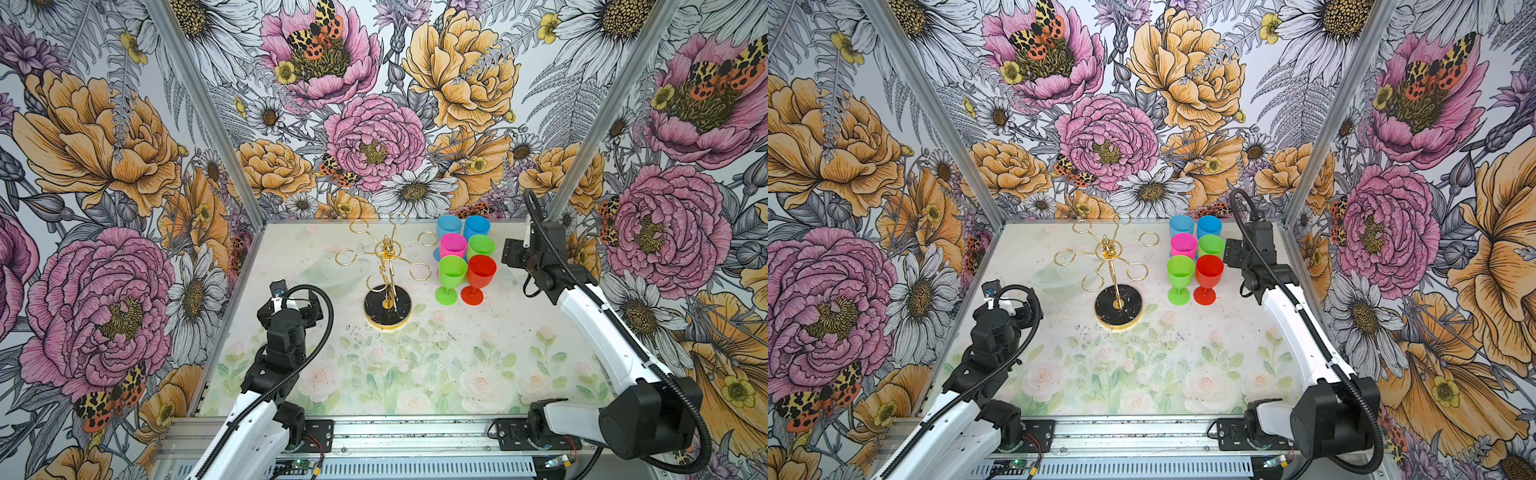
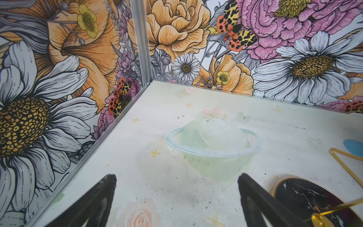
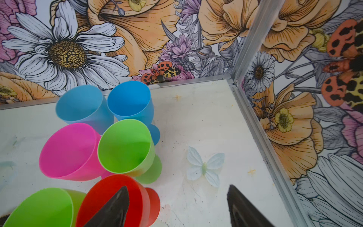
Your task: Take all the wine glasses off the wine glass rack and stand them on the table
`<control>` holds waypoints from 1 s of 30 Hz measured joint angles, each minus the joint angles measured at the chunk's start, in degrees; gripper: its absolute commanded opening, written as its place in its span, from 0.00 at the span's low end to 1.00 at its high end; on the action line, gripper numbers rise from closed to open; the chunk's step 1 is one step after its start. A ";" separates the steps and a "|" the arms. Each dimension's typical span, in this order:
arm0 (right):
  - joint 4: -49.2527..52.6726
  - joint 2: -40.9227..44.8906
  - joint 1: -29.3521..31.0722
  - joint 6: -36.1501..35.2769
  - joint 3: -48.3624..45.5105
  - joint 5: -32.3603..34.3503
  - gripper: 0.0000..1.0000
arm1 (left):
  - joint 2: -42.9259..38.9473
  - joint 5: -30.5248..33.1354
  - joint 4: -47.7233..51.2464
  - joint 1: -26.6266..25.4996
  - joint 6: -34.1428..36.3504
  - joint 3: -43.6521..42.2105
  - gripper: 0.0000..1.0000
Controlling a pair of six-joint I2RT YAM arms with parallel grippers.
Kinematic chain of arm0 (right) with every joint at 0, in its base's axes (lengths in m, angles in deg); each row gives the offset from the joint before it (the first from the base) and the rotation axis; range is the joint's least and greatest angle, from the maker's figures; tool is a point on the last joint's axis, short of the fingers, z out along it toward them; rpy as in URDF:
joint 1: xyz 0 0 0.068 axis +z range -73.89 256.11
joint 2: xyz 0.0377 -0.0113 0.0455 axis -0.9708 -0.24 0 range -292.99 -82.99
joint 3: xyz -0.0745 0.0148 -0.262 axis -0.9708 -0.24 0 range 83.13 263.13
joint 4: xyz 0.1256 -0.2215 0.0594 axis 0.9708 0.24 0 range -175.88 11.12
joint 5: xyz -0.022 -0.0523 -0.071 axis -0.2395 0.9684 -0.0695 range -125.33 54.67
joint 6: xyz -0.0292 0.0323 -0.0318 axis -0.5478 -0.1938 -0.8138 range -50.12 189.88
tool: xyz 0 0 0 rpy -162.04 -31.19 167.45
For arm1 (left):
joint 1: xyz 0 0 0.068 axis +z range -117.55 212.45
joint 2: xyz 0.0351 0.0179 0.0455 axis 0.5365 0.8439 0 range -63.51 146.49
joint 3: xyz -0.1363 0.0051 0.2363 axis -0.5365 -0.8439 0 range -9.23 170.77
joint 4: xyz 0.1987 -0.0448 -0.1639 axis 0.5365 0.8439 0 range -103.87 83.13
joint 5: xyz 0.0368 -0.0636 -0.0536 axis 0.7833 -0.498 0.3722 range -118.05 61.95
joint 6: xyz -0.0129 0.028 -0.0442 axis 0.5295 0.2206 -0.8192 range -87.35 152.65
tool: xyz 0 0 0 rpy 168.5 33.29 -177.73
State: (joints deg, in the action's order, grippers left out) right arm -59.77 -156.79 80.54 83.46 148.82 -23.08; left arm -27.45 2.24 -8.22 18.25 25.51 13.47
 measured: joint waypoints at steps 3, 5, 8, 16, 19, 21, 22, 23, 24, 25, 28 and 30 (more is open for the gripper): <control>-3.37 0.20 -2.82 0.02 -3.48 0.02 0.85 | 3.85 -3.74 -4.90 4.81 0.00 -1.22 0.99; -6.01 0.55 -4.28 0.00 -6.71 0.13 0.86 | 6.25 -6.12 -7.93 7.17 0.02 -2.03 0.99; -11.15 1.07 -6.05 -0.24 -12.48 0.61 0.87 | 10.54 -9.53 -12.85 9.86 0.22 -2.51 0.99; -30.49 0.94 -6.82 -1.95 -30.53 1.22 0.92 | 23.93 -16.63 -27.50 11.76 3.10 -3.30 0.99; -37.11 -0.85 -6.82 -2.12 -34.49 1.18 0.94 | 29.05 -18.36 -32.57 11.85 4.39 -3.52 0.99; -41.66 -2.38 -6.82 -2.14 -36.28 1.11 0.95 | 32.13 -19.47 -36.48 12.15 5.03 -4.11 0.99; -43.63 -3.08 -6.82 -2.14 -36.79 1.07 0.95 | 33.42 -19.89 -38.18 12.33 5.20 -4.44 0.99; -45.94 -3.89 -6.82 -2.14 -37.31 1.05 0.96 | 34.62 -20.37 -39.63 12.61 5.49 -4.70 0.99; -48.11 -4.68 -6.82 -2.19 -37.79 1.05 0.98 | 35.63 -20.85 -40.79 12.81 5.66 -4.83 0.99; -49.92 -5.31 -6.82 -2.21 -38.18 1.01 0.98 | 36.28 -21.16 -41.83 12.92 5.86 -4.87 0.99; -55.04 -6.97 -6.82 -2.99 -39.06 1.01 0.99 | 38.34 -22.10 -45.99 13.22 6.25 -4.92 0.99; -59.06 -7.93 -6.80 -3.45 -40.04 0.96 0.99 | 40.15 -22.67 -48.83 13.68 6.51 -4.92 0.99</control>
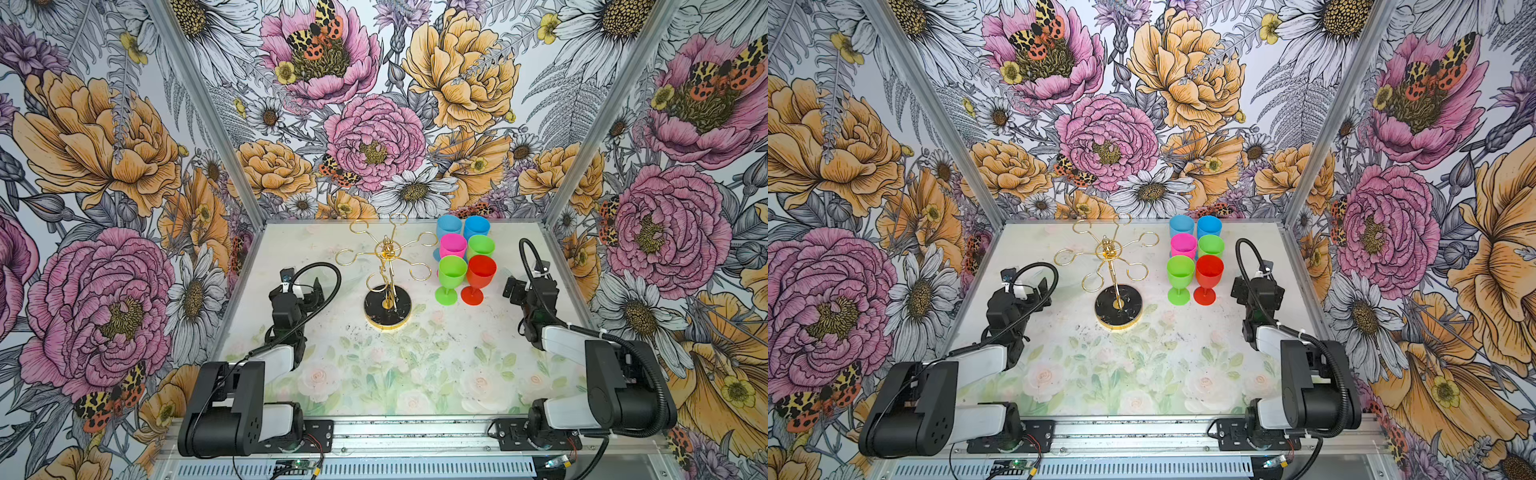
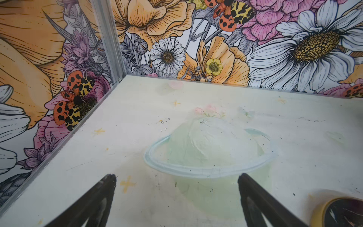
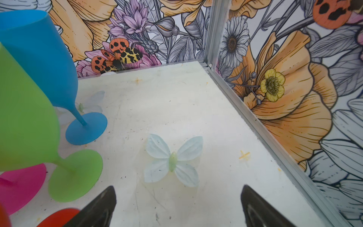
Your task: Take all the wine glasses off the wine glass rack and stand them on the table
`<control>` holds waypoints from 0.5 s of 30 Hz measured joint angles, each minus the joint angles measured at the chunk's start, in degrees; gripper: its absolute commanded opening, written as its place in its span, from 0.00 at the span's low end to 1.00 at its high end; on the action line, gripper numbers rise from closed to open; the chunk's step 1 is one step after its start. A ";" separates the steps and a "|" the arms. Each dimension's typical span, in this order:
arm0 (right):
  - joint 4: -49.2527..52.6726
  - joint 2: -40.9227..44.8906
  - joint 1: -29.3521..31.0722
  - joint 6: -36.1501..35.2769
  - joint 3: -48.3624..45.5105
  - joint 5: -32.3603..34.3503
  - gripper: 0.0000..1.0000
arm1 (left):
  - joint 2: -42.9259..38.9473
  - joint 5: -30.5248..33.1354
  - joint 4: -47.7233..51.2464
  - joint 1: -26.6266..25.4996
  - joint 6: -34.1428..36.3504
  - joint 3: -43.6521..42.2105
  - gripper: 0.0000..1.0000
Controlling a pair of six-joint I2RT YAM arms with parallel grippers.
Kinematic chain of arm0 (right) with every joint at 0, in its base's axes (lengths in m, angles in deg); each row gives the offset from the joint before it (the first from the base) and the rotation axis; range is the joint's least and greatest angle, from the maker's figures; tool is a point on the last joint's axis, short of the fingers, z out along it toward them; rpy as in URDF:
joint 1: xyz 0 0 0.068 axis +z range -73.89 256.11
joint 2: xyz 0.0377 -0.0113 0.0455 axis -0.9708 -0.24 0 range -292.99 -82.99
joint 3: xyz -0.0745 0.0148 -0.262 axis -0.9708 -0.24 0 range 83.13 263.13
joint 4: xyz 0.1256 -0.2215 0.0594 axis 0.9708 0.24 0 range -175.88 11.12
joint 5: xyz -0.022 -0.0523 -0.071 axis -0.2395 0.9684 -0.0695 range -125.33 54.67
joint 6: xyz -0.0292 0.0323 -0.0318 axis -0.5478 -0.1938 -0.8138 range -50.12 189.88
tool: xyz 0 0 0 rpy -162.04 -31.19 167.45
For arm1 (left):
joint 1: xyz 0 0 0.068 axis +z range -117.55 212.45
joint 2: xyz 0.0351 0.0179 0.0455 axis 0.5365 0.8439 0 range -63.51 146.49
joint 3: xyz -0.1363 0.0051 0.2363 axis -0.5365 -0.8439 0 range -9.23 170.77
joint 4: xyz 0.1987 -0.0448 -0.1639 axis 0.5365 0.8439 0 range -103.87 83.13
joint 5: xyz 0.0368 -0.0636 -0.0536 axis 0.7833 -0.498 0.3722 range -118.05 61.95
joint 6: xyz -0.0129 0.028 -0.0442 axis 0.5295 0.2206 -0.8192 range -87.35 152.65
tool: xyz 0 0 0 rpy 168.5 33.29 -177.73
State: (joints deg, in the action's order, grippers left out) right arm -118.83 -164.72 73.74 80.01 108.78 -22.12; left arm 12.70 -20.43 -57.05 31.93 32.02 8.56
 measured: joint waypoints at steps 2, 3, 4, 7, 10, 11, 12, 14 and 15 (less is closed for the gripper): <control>-3.30 -0.94 0.13 -0.63 -1.01 -0.15 1.00 | 2.29 -0.55 -2.69 0.35 0.26 0.00 0.99; -5.20 -1.46 0.22 -0.90 -1.73 -0.31 0.99 | 3.87 -0.94 -4.26 0.48 0.59 0.02 0.99; -7.19 -2.21 0.22 -1.14 -2.36 -0.50 0.99 | 5.46 -1.33 -5.75 0.55 0.61 0.04 0.99; -13.09 -5.31 0.57 -1.92 -4.52 -1.09 1.00 | 11.21 -2.40 -10.40 0.55 0.85 0.07 0.99; -15.10 -5.95 0.70 -2.14 -5.84 -1.03 1.00 | 12.83 -3.19 -10.71 0.81 0.96 0.15 0.99; -15.82 -5.99 0.70 -2.21 -5.84 -1.01 0.99 | 12.83 -3.32 -10.62 0.92 1.05 0.52 0.99; -16.52 -5.99 0.79 -2.29 -5.81 -0.98 1.00 | 12.83 -3.48 -10.23 0.94 1.03 1.25 0.99; -17.27 -5.99 0.96 -2.32 -5.81 -0.96 1.00 | 12.81 -3.87 -9.84 1.11 1.03 2.67 0.99; -17.46 -6.01 0.96 -2.32 -5.81 -0.96 0.99 | 12.76 -4.04 -9.86 1.18 1.03 3.15 0.99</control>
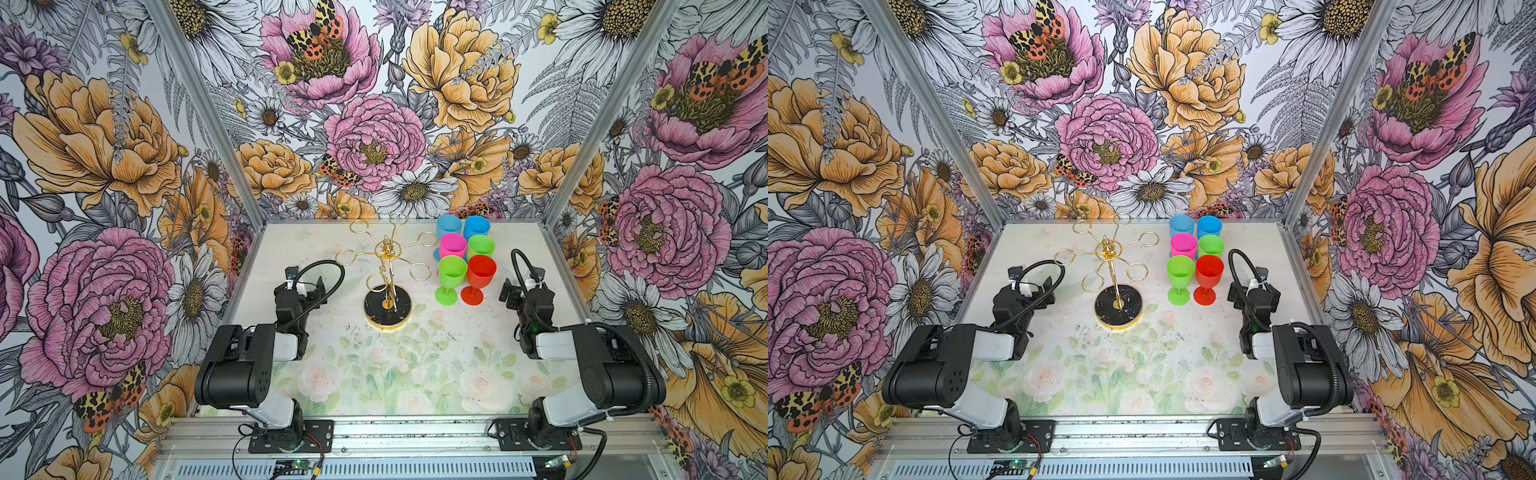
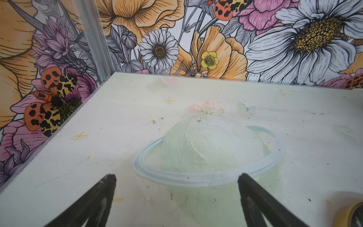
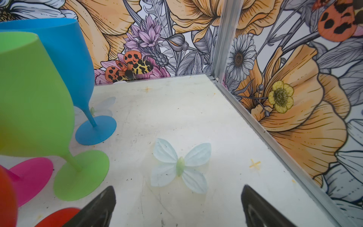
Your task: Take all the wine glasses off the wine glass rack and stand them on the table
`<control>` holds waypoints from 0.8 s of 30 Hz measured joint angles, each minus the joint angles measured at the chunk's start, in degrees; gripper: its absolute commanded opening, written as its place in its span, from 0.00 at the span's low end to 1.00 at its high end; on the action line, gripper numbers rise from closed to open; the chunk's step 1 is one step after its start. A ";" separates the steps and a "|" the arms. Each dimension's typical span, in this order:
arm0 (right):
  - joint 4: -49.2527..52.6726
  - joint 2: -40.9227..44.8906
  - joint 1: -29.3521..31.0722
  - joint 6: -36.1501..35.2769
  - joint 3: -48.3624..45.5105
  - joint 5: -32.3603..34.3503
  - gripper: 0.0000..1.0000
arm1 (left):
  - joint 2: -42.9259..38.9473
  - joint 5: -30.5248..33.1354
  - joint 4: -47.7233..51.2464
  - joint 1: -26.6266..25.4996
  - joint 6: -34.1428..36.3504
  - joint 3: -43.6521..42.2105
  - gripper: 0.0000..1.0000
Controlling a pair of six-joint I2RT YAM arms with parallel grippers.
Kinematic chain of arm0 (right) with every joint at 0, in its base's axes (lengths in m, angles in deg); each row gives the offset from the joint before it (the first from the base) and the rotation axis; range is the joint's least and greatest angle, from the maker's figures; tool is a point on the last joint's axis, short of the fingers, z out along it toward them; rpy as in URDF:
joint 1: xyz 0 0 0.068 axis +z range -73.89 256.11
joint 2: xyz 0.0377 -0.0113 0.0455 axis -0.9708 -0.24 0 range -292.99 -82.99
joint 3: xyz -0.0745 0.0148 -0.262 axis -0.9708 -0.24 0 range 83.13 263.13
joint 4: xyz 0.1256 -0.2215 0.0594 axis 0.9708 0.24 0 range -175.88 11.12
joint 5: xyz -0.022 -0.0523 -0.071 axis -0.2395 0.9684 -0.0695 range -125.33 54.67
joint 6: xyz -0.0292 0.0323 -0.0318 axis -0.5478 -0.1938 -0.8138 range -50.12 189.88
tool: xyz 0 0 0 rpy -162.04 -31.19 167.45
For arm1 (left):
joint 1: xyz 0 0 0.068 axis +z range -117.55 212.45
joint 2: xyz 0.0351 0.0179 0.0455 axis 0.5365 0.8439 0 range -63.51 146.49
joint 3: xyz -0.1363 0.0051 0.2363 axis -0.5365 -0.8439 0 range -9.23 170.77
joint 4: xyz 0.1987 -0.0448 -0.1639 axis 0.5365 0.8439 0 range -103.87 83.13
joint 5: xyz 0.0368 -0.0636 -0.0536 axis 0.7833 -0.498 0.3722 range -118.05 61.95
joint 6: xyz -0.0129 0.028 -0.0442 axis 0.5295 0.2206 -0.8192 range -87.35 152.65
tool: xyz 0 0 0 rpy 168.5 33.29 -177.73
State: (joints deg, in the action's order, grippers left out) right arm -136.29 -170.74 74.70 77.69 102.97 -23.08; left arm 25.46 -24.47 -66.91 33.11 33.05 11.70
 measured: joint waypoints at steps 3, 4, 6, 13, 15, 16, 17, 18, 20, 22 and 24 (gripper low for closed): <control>-0.48 0.00 0.00 0.00 0.00 0.00 1.00 | 0.00 -0.28 0.09 0.11 0.00 0.33 0.99; -0.70 0.00 0.00 0.00 0.00 0.00 0.99 | 0.00 -0.33 0.13 0.13 0.00 0.33 0.99; -0.98 0.00 0.00 0.00 0.00 0.00 1.00 | 0.00 -0.46 0.13 0.35 -0.02 0.33 0.99; -1.33 0.00 0.00 -0.02 0.00 0.00 0.99 | 0.00 -0.44 0.11 0.39 -0.02 0.33 0.99; -1.31 0.00 0.00 -0.02 0.00 0.00 0.99 | 0.00 -0.44 0.11 0.39 -0.02 0.33 0.99; -1.33 0.00 0.00 -0.02 0.00 0.00 1.00 | 0.00 -0.44 0.11 0.39 -0.02 0.33 0.99; -1.31 0.00 0.00 -0.02 0.00 0.00 0.99 | 0.00 -0.44 0.11 0.39 -0.02 0.33 0.99; -1.31 0.00 0.00 -0.02 0.00 0.00 0.99 | 0.00 -0.44 0.11 0.39 -0.02 0.33 0.99; -1.31 0.00 0.00 -0.02 0.00 0.00 0.99 | 0.00 -0.44 0.11 0.39 -0.02 0.33 0.99; -1.31 0.00 0.00 -0.02 0.00 0.00 1.00 | 0.00 -0.44 0.11 0.39 -0.02 0.33 0.99; -1.22 0.00 0.13 -0.09 0.02 0.17 1.00 | 0.00 -0.44 0.13 0.39 -0.02 0.33 0.99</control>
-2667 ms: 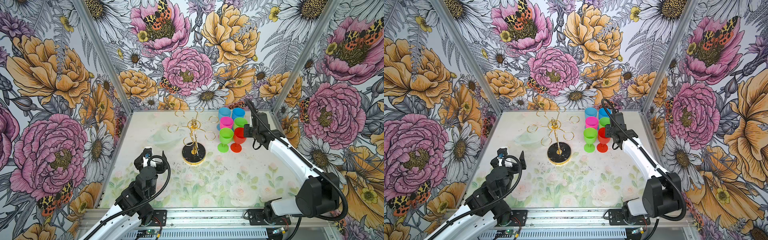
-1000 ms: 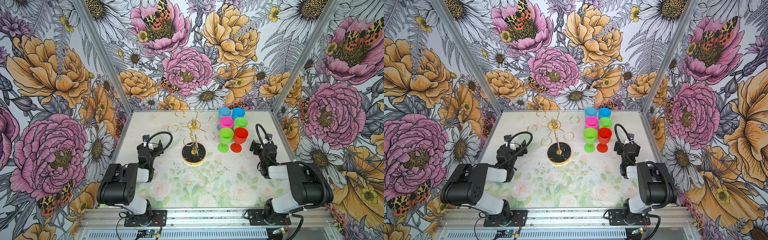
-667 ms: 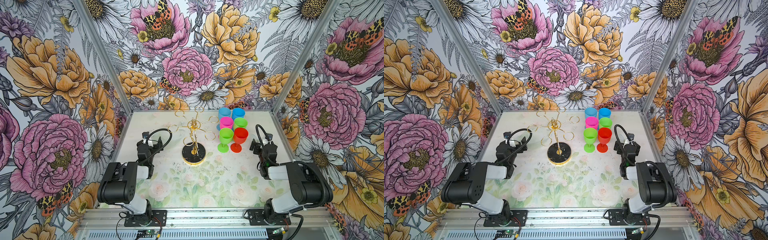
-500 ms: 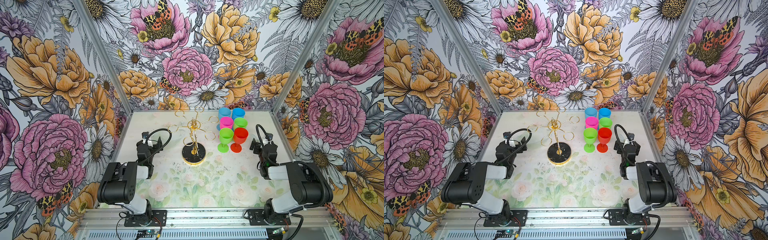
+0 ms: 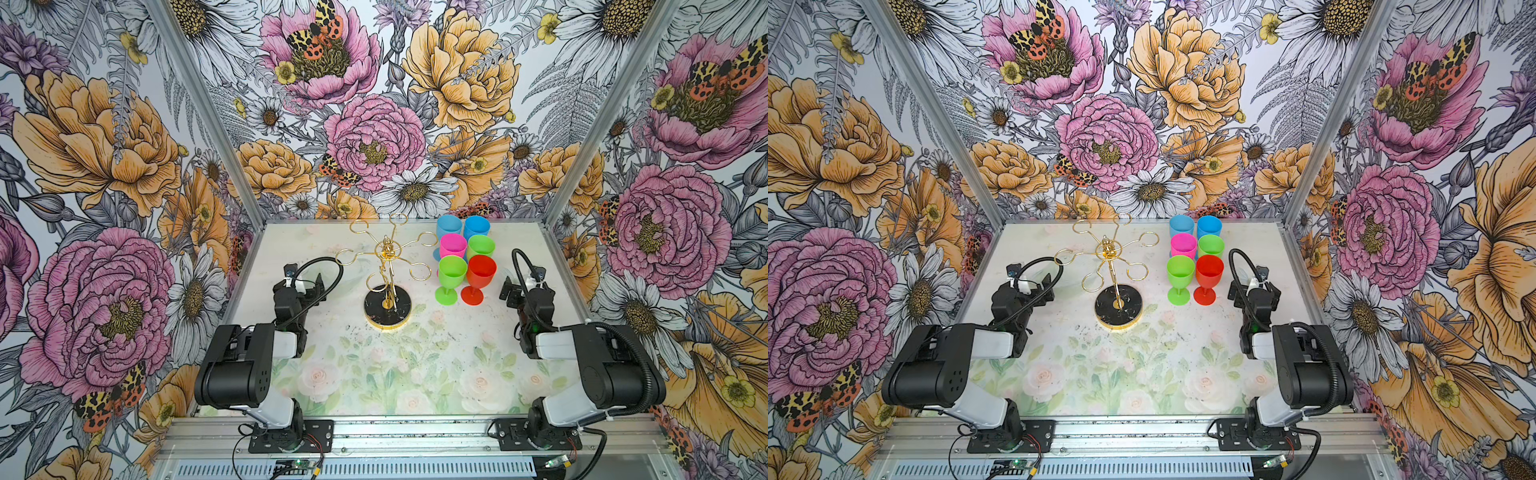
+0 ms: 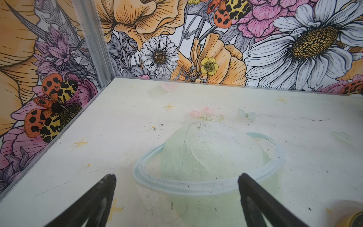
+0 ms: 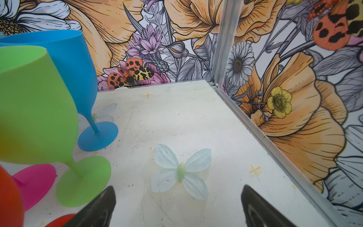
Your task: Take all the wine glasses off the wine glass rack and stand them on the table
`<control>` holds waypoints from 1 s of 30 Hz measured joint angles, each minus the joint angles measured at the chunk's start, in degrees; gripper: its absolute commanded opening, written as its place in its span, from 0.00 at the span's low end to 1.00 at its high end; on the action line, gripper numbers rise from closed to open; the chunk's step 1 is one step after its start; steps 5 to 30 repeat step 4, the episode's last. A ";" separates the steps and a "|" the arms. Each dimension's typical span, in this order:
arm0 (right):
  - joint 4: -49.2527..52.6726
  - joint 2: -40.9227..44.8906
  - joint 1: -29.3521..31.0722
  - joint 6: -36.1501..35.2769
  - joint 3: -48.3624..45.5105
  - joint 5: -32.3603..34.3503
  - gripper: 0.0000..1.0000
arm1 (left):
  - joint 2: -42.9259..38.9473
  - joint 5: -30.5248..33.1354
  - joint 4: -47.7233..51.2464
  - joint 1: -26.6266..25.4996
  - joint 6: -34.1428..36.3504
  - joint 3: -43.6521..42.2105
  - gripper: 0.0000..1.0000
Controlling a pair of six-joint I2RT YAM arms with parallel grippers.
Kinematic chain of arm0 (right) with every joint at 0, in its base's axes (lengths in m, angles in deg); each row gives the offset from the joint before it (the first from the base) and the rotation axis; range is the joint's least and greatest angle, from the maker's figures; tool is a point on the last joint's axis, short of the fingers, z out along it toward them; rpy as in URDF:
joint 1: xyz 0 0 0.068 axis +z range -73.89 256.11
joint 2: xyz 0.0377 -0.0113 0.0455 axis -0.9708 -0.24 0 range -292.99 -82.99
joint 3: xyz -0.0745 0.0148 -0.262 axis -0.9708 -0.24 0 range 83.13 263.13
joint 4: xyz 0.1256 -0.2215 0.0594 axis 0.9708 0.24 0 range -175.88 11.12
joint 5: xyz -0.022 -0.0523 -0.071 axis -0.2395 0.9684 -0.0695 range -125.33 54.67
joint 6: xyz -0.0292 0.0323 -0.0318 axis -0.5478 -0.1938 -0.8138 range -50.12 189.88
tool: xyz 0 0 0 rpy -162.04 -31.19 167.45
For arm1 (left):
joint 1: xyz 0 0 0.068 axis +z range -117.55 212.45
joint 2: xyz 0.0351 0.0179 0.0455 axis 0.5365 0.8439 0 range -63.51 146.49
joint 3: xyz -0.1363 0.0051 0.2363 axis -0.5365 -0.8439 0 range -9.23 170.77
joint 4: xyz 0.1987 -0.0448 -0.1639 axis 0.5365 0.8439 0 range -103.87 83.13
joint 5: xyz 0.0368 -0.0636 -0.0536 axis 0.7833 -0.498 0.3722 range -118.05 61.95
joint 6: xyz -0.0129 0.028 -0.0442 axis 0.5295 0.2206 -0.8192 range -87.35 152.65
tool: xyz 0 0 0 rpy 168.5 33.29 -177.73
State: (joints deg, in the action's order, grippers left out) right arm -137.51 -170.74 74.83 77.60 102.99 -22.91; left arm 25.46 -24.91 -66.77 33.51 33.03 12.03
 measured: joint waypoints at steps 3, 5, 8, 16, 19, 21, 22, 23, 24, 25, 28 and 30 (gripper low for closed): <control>0.20 0.00 0.63 -0.26 0.20 0.44 1.00 | 0.00 0.00 -0.02 0.00 -0.02 0.00 0.99; 0.13 0.00 0.76 -0.33 0.22 0.48 0.99 | 0.00 0.00 -0.02 0.00 0.00 0.00 0.99; 0.13 0.00 0.76 -0.33 0.22 0.48 0.99 | 0.00 0.00 -0.02 0.00 0.00 0.00 0.99; 0.13 0.00 0.76 -0.33 0.22 0.48 0.99 | 0.00 0.00 -0.02 0.00 0.00 0.00 0.99; 0.13 0.00 0.76 -0.33 0.22 0.48 0.99 | 0.00 0.00 -0.02 0.00 0.00 0.00 0.99; 0.13 0.00 0.76 -0.33 0.22 0.48 0.99 | 0.00 0.00 -0.02 0.00 0.00 0.00 0.99; 0.13 0.00 0.76 -0.33 0.22 0.48 0.99 | 0.00 0.00 -0.02 0.00 0.00 0.00 0.99; 0.13 0.00 0.76 -0.33 0.22 0.48 0.99 | 0.00 0.00 -0.02 0.00 0.00 0.00 0.99; 0.13 0.00 0.76 -0.33 0.22 0.48 0.99 | 0.00 0.00 -0.02 0.00 0.00 0.00 0.99; 0.13 0.00 0.76 -0.33 0.22 0.48 0.99 | 0.00 0.00 -0.02 0.00 0.00 0.00 0.99; 0.13 0.00 0.76 -0.33 0.22 0.48 0.99 | 0.00 0.00 -0.02 0.00 0.00 0.00 0.99; 0.13 0.00 0.76 -0.33 0.22 0.48 0.99 | 0.00 0.00 -0.02 0.00 0.00 0.00 0.99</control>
